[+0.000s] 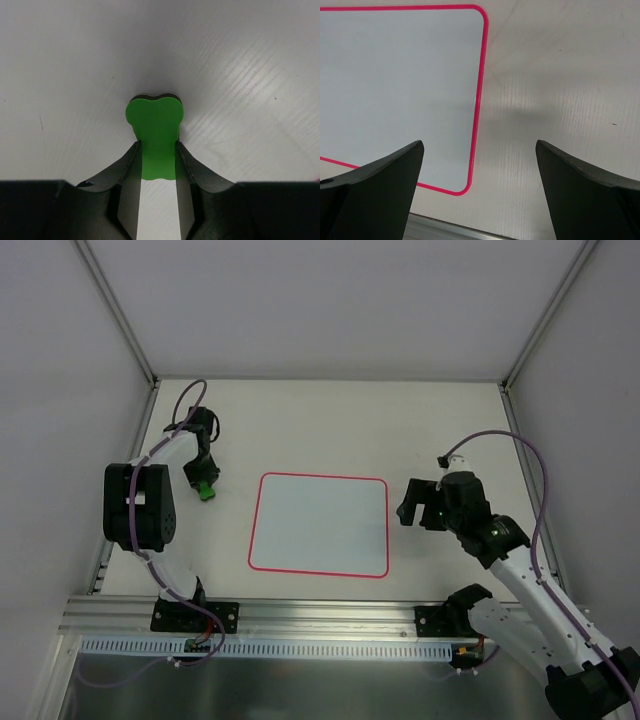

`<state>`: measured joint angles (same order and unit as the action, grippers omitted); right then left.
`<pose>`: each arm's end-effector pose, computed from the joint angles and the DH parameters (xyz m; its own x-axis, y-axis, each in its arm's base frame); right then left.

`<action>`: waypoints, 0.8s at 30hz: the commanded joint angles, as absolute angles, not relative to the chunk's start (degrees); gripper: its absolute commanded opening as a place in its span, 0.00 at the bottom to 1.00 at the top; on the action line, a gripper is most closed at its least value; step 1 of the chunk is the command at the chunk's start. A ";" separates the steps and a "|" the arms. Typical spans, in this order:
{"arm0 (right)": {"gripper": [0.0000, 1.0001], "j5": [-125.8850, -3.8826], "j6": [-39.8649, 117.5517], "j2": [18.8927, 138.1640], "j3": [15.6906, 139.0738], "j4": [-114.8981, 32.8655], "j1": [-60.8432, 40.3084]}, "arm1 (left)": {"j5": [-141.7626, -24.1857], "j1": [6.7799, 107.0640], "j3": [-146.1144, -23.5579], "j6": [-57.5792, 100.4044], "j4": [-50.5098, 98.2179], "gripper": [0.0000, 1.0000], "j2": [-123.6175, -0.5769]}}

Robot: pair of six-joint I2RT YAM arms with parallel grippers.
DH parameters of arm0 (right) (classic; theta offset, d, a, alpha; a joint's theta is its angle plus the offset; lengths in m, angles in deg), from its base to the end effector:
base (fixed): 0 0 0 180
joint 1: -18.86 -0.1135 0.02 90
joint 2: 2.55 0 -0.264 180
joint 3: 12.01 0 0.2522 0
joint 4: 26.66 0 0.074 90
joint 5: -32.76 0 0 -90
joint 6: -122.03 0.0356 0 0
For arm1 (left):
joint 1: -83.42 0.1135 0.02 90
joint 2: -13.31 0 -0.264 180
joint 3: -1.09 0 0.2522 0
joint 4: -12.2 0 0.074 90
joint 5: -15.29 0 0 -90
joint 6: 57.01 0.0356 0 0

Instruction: Erase the whiteboard

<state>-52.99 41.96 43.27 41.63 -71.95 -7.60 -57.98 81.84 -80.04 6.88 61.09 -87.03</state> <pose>0.1559 0.0746 0.2705 -0.6040 -0.1085 -0.7896 -0.2919 0.9520 0.0925 0.3460 0.0007 0.1899 -0.7972 -0.3996 -0.4525 -0.4808 0.8735 0.0757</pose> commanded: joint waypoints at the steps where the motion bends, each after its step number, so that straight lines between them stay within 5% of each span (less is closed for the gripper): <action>1: 0.99 -49.60 39.76 39.73 41.48 -73.99 -7.51 | -58.89 82.89 -81.40 7.59 60.24 0.17 -88.02; 4: 0.99 -48.98 39.50 37.71 41.39 -74.52 -7.51 | -58.19 82.98 -80.43 7.42 60.24 0.37 -87.85; 5: 0.99 -48.89 39.41 37.35 41.47 -74.78 -7.42 | -58.19 82.98 -80.26 7.59 60.32 0.58 -87.24; 8: 0.99 -48.02 39.24 35.33 41.65 -74.79 -7.42 | -57.23 82.98 -79.12 7.85 60.41 0.89 -84.53; 10: 0.99 -47.32 38.89 34.01 42.52 -75.05 -7.51 | -56.96 82.98 -78.06 7.94 60.50 0.99 -82.50; 24: 0.99 -34.57 28.00 26.20 60.18 -84.28 -7.42 | -68.82 82.98 -73.66 17.95 63.57 0.99 -30.05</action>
<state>-39.59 32.80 29.17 55.96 -82.51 -7.60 -64.58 82.73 -74.75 12.94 61.05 -37.63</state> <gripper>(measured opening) 0.991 0.986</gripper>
